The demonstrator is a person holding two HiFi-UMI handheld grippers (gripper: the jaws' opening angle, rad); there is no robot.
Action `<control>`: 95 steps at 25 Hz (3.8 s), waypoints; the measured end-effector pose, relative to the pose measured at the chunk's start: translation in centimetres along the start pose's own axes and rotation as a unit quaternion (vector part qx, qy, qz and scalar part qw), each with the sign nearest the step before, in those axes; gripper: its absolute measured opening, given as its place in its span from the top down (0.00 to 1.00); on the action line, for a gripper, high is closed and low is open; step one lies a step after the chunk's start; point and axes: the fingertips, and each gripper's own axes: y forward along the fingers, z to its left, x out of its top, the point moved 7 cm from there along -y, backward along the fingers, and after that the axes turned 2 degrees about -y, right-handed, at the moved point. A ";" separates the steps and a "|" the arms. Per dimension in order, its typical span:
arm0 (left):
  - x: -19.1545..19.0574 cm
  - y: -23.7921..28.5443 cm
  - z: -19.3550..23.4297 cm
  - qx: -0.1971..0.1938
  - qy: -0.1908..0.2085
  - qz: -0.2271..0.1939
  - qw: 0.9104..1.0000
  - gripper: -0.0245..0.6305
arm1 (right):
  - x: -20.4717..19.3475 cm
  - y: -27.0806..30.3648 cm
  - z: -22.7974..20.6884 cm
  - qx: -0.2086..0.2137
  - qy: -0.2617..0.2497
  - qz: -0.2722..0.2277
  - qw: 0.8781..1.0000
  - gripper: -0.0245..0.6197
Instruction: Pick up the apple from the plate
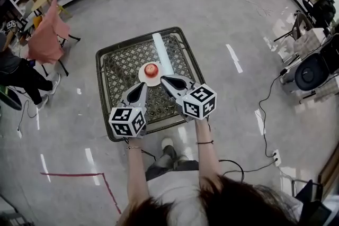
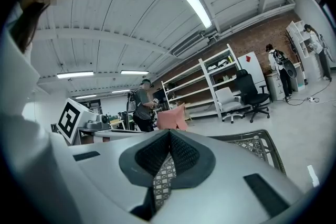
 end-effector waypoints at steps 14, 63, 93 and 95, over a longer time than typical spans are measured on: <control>-0.3 2.9 3.2 -0.032 0.000 0.016 0.999 0.95 | -1.7 3.0 -2.2 -0.044 0.022 0.014 0.999 0.95; -8.4 13.4 9.5 0.026 0.015 0.112 0.993 0.94 | -10.2 9.7 -13.0 -0.017 0.073 0.068 0.995 0.95; -13.1 17.4 12.3 0.007 0.030 0.112 0.993 0.46 | -16.3 10.8 -15.9 -0.018 0.062 0.101 0.993 0.95; -13.3 17.7 12.4 0.002 0.032 0.111 0.993 0.44 | -16.6 10.7 -16.1 -0.021 0.062 0.102 0.993 0.95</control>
